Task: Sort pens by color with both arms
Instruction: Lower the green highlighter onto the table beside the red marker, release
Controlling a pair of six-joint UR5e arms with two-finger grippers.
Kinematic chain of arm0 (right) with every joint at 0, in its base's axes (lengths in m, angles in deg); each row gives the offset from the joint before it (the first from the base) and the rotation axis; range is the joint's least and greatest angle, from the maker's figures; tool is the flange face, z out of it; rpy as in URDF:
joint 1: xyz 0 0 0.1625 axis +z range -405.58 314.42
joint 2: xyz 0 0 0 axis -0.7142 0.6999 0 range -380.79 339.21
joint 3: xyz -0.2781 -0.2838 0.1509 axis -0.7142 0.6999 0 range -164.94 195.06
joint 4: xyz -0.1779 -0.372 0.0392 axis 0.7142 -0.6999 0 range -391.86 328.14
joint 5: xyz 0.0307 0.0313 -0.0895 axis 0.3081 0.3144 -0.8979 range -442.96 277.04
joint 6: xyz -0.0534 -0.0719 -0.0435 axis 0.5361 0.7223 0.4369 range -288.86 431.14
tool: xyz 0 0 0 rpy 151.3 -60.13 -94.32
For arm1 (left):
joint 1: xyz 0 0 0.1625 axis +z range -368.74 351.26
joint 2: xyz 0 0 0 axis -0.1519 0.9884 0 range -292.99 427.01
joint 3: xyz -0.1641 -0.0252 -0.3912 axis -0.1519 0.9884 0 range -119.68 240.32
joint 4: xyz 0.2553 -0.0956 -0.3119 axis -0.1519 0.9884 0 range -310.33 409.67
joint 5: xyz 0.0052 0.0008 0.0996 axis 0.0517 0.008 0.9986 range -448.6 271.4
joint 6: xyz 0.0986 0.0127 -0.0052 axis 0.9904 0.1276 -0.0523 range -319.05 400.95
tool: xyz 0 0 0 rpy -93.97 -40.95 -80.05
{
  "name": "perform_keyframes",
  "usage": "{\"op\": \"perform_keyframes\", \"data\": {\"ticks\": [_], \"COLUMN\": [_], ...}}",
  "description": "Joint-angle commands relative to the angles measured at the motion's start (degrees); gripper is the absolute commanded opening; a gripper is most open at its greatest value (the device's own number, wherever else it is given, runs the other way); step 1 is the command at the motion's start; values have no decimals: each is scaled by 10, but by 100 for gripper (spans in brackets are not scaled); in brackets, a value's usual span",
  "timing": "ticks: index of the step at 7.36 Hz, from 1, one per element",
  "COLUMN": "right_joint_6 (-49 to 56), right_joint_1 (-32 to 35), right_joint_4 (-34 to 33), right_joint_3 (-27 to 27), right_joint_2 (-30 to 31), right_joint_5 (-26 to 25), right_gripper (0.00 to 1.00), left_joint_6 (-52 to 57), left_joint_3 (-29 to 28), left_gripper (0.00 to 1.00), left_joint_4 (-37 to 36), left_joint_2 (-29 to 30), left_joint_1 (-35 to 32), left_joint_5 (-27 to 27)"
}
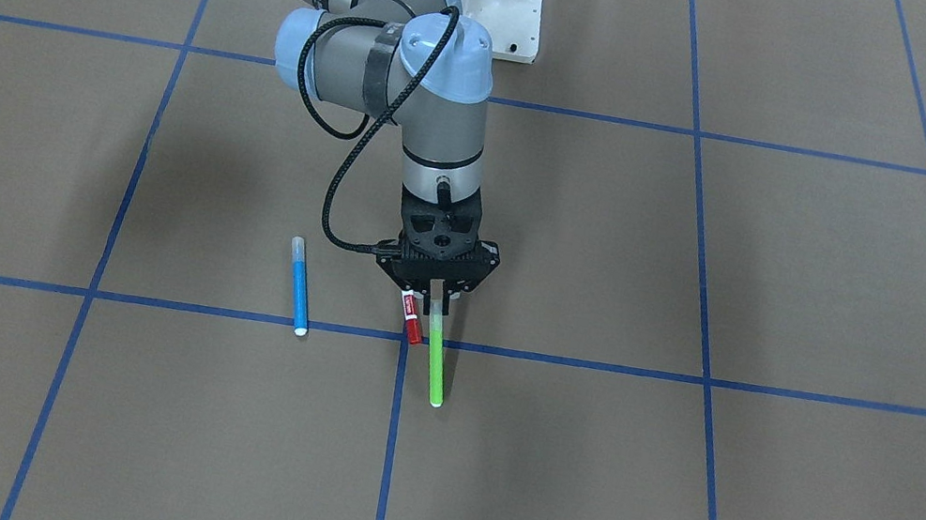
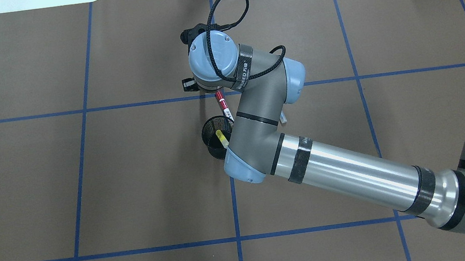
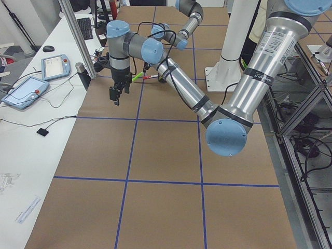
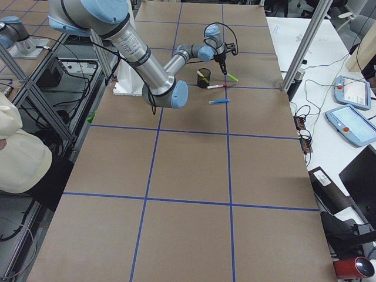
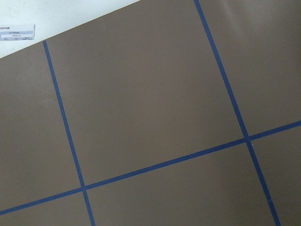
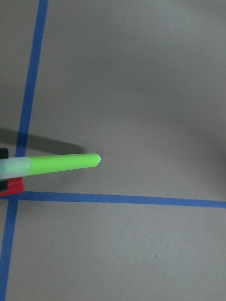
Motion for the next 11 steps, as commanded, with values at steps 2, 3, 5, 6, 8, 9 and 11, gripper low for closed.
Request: {"op": "perform_keyframes", "data": {"ticks": [2, 3, 5, 6, 8, 9, 11], "right_joint_6": [7, 8, 9, 10, 15, 17, 17], "right_joint_1": [-7, -7, -8, -8, -8, -7, 8], "right_joint_4": [0, 0, 0, 0, -1, -1, -11], "right_joint_3": [4, 3, 3, 3, 2, -4, -58], "right_joint_2": [1, 1, 1, 2, 2, 2, 40], "right_joint_5": [-1, -2, -2, -2, -2, -1, 20], "right_gripper": [0, 2, 48, 58, 64, 77, 100], "left_joint_6": [1, 2, 2, 2, 1, -1, -24], "left_joint_3": [-1, -1, -2, -2, -2, -2, -1], "left_gripper": [99, 99, 99, 99, 99, 99, 99], "left_joint_4": [0, 0, 0, 0, 0, -1, -3], "left_joint_2": [0, 0, 0, 1, 1, 2, 10], "left_joint_1": [0, 0, 0, 0, 0, 0, 2], "left_joint_5": [0, 0, 0, 0, 1, 1, 1]}}
